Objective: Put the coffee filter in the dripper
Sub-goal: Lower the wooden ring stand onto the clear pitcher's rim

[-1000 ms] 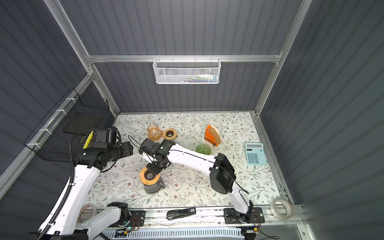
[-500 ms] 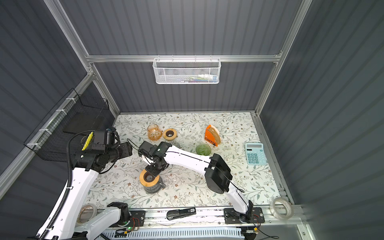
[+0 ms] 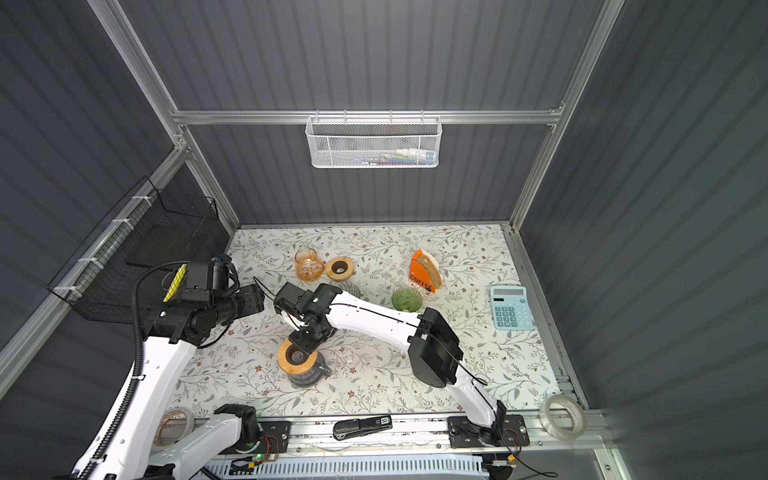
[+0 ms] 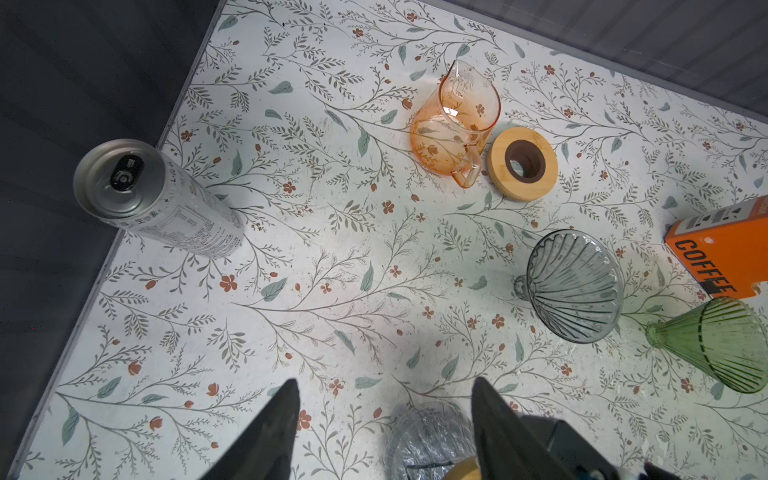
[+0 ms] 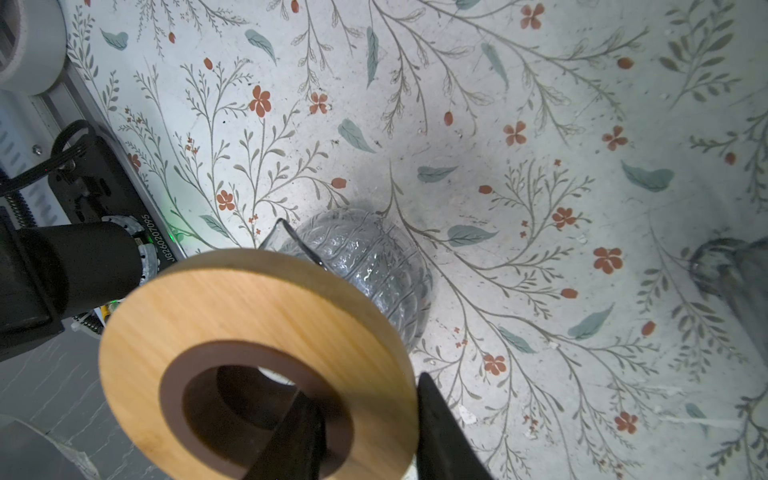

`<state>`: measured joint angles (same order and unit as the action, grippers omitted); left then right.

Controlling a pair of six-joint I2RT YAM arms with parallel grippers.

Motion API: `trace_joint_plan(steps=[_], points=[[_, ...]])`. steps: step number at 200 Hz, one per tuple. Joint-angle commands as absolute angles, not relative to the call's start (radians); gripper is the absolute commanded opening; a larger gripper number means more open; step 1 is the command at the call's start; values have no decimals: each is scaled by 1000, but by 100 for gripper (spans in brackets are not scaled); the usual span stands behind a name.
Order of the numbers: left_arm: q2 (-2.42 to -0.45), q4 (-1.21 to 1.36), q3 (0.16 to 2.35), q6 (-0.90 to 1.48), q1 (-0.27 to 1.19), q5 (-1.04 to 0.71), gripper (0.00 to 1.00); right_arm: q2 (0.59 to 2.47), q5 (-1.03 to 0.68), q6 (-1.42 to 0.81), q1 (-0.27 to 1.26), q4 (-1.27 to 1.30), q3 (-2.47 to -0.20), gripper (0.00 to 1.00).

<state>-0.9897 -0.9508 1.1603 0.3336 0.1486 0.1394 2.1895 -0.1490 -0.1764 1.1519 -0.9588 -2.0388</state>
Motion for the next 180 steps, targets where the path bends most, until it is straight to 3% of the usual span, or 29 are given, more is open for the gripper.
trace_joint_plan(steps=[1,180], points=[[-968,-968,1169,324,143,145,66,2209,-138,-181,1160,-979,-2068,32],[-948,-975,1171,322,143,145,66,2214,-124,-193,1168,-986,-2068,43]])
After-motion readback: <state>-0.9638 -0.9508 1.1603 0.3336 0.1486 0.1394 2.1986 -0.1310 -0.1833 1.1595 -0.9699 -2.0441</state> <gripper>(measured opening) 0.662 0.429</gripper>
